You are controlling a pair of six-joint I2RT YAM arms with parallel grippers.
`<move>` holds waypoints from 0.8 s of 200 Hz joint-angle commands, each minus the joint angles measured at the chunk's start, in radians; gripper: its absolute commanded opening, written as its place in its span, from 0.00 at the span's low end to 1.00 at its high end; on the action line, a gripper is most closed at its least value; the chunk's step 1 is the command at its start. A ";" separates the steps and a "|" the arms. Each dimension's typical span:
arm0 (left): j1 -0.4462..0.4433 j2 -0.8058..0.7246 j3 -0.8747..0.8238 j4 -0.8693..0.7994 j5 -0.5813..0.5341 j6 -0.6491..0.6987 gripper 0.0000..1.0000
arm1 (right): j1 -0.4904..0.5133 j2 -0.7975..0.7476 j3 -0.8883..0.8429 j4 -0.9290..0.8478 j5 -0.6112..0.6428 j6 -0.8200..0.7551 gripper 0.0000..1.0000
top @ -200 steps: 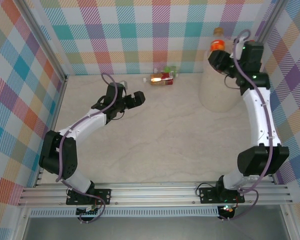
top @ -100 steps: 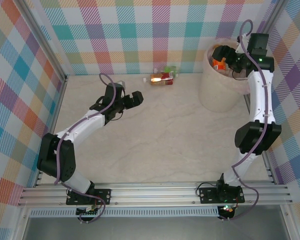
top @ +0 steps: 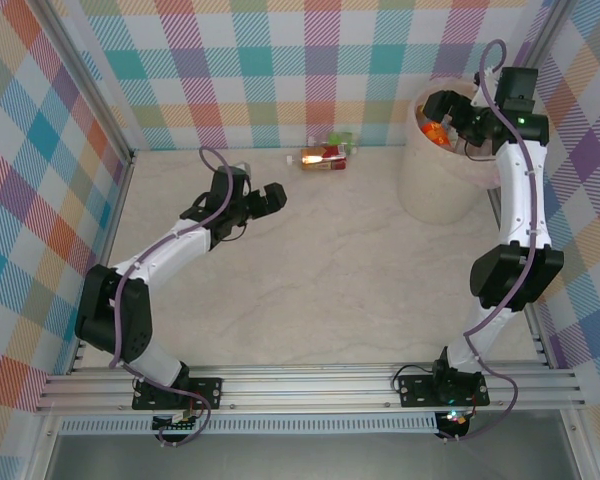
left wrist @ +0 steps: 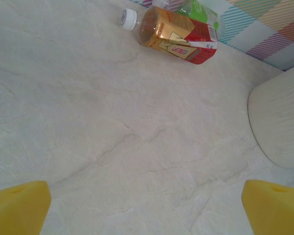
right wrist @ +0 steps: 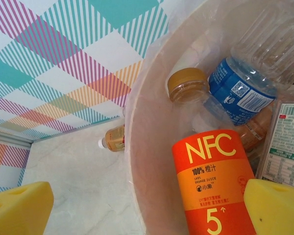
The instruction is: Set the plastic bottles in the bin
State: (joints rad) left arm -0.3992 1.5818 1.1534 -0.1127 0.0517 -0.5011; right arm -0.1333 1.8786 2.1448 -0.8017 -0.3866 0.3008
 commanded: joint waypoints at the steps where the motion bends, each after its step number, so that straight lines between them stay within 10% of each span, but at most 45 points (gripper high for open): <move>1: -0.008 0.030 0.032 -0.001 0.013 0.024 1.00 | 0.010 -0.082 -0.043 0.039 -0.042 0.014 1.00; 101: -0.008 0.247 0.263 -0.103 -0.010 0.178 1.00 | 0.079 -0.463 -0.585 0.446 -0.230 0.129 1.00; 160: -0.004 0.527 0.577 -0.156 -0.109 0.320 1.00 | 0.305 -0.587 -0.809 0.479 -0.081 -0.097 1.00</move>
State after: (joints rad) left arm -0.4038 2.0121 1.5871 -0.2165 -0.0002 -0.2733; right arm 0.1036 1.3346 1.4101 -0.4099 -0.5339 0.3088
